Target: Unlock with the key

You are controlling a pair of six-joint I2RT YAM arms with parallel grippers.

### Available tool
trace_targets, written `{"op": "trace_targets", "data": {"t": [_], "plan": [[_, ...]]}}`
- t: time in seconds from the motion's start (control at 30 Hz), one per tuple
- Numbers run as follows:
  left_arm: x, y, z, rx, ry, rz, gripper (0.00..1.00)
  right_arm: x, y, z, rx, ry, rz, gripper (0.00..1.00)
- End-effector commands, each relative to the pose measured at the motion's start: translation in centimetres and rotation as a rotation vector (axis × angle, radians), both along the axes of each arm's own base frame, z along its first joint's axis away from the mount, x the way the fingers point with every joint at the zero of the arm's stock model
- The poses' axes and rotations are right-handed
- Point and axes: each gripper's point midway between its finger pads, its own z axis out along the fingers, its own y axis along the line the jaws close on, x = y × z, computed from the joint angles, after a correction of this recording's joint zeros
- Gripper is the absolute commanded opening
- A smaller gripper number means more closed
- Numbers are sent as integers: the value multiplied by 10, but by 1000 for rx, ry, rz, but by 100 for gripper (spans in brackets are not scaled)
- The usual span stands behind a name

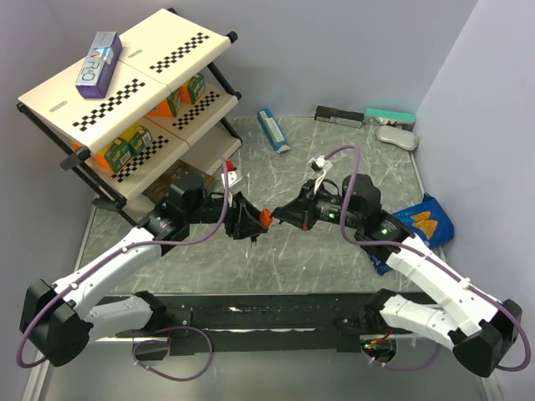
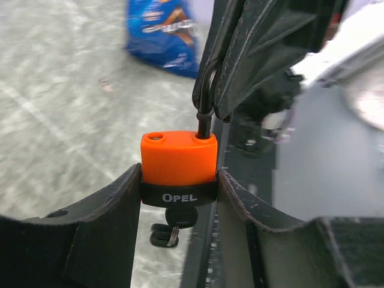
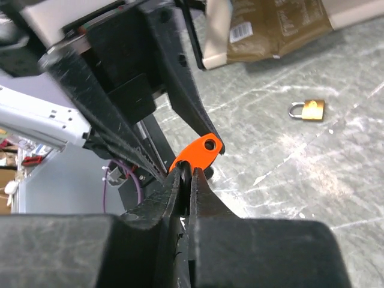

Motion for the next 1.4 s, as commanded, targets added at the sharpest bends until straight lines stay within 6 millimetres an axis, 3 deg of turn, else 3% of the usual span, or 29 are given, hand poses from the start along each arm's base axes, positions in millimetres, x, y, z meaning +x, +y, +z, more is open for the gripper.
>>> {"op": "trace_targets", "data": {"t": [0.0, 0.03, 0.07, 0.2, 0.23, 0.4, 0.6, 0.67, 0.7, 0.73, 0.8, 0.9, 1.0, 1.1, 1.27, 1.37], "plan": [[39, 10, 8, 80, -110, 283, 1, 23, -1, 5, -27, 21, -100, 2], [42, 11, 5, 94, -110, 312, 1, 33, 0, 10, -34, 50, -143, 0], [47, 14, 2, 109, -101, 355, 1, 41, -9, -5, -96, 108, -225, 0], [61, 21, -2, 138, -91, 502, 1, 61, -16, -22, -171, 205, -348, 0], [66, 24, -2, 142, -92, 544, 1, 63, -14, -31, -178, 233, -357, 0], [67, 18, -18, 197, -30, 567, 1, 70, -4, -41, -132, 264, -366, 0], [64, 12, -25, 201, 23, 569, 1, 74, -12, -52, -163, 290, -429, 2], [61, 7, -30, 176, 69, 559, 1, 72, -18, -58, -174, 293, -446, 16], [59, 4, -34, 170, 93, 548, 1, 71, -19, -60, -178, 297, -451, 39], [59, 0, -34, 148, 106, 547, 1, 67, -23, -66, -181, 306, -460, 49], [55, -2, -54, 162, 168, 555, 1, 66, -31, -76, -187, 306, -493, 67], [54, -6, -71, 177, 220, 560, 1, 63, -46, -92, -199, 297, -545, 81], [53, -11, -84, 201, 252, 548, 1, 63, -67, -102, -212, 262, -621, 92], [54, -25, -88, 185, 264, 500, 1, 69, -87, -104, -231, 224, -691, 94], [44, -59, -86, 122, 350, 371, 1, 75, -116, -90, -197, 146, -782, 97], [48, -79, -114, 185, 436, 345, 1, 73, -124, -85, -155, 125, -789, 98]]}}
